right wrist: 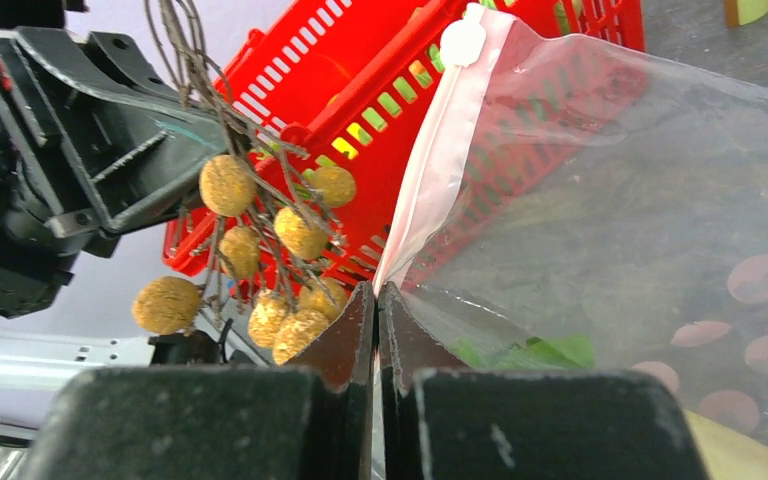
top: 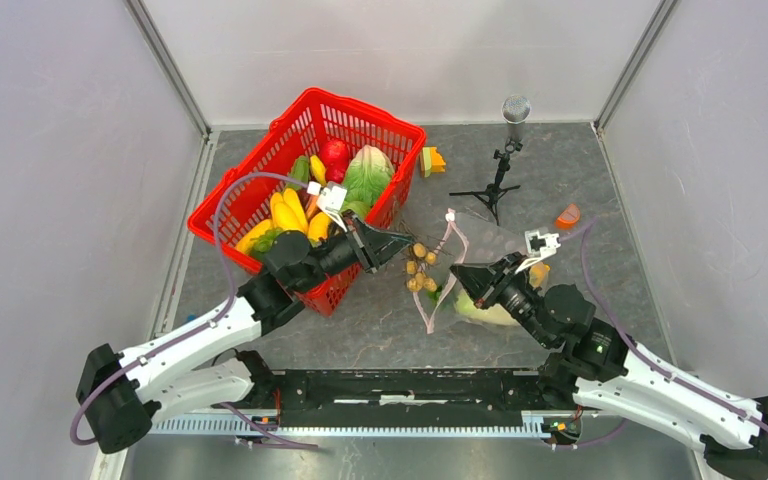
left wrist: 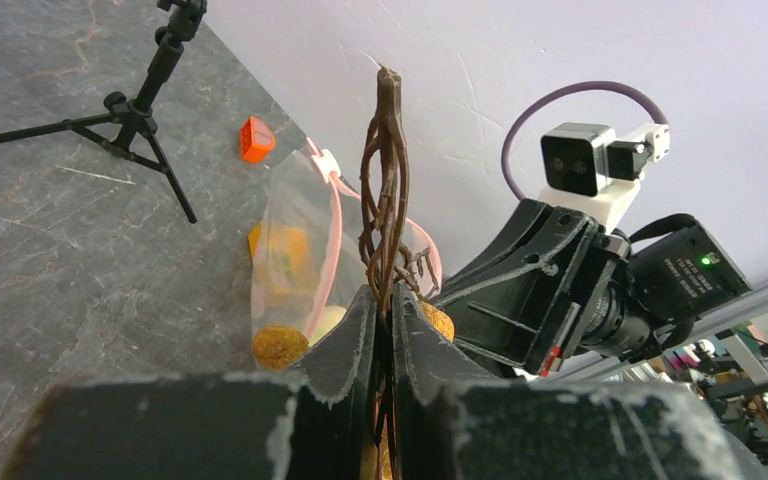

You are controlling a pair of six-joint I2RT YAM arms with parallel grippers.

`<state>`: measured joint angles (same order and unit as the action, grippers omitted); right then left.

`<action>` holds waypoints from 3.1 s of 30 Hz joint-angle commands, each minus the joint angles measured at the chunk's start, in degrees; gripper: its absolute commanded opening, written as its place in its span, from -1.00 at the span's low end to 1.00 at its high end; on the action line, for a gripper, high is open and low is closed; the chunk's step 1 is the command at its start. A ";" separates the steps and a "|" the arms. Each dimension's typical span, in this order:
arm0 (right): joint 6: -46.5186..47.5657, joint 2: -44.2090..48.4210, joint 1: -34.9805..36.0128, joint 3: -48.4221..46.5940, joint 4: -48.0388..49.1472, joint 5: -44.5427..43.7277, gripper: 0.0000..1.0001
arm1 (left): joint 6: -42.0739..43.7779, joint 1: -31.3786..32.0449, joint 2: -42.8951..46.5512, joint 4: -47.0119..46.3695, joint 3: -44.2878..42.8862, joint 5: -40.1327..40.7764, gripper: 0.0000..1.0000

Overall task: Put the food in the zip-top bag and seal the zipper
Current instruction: Place the fake fruit in the zipper food storage bag.

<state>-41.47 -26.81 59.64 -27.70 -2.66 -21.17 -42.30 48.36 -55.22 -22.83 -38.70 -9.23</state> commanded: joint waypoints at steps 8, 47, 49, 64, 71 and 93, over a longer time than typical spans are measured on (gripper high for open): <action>-1.39 1.64 0.23 -0.07 5.16 2.19 -0.95 | 10.70 6.54 -2.51 3.29 -2.19 15.71 -0.96; -6.29 -0.65 0.27 1.98 7.83 5.55 -0.93 | 24.08 23.42 -15.79 26.02 -23.06 51.70 -0.95; -7.84 -0.65 0.24 3.20 9.23 4.85 -0.95 | 22.64 23.36 -15.97 25.32 -23.31 50.36 -0.95; -11.81 0.73 0.27 7.16 21.37 4.54 -0.95 | 12.78 23.39 -13.39 12.18 -14.25 45.27 -0.96; -11.26 2.45 0.24 6.83 17.61 2.33 -0.94 | 13.94 23.44 -12.56 7.24 -12.98 38.06 -0.96; -11.86 7.08 0.22 6.25 15.53 2.80 -0.95 | 15.74 23.46 -17.29 2.97 -10.08 45.36 -0.96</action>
<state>-52.71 -21.43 59.64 -18.63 11.38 -18.98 -25.52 71.53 -73.65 -16.47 -48.97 29.56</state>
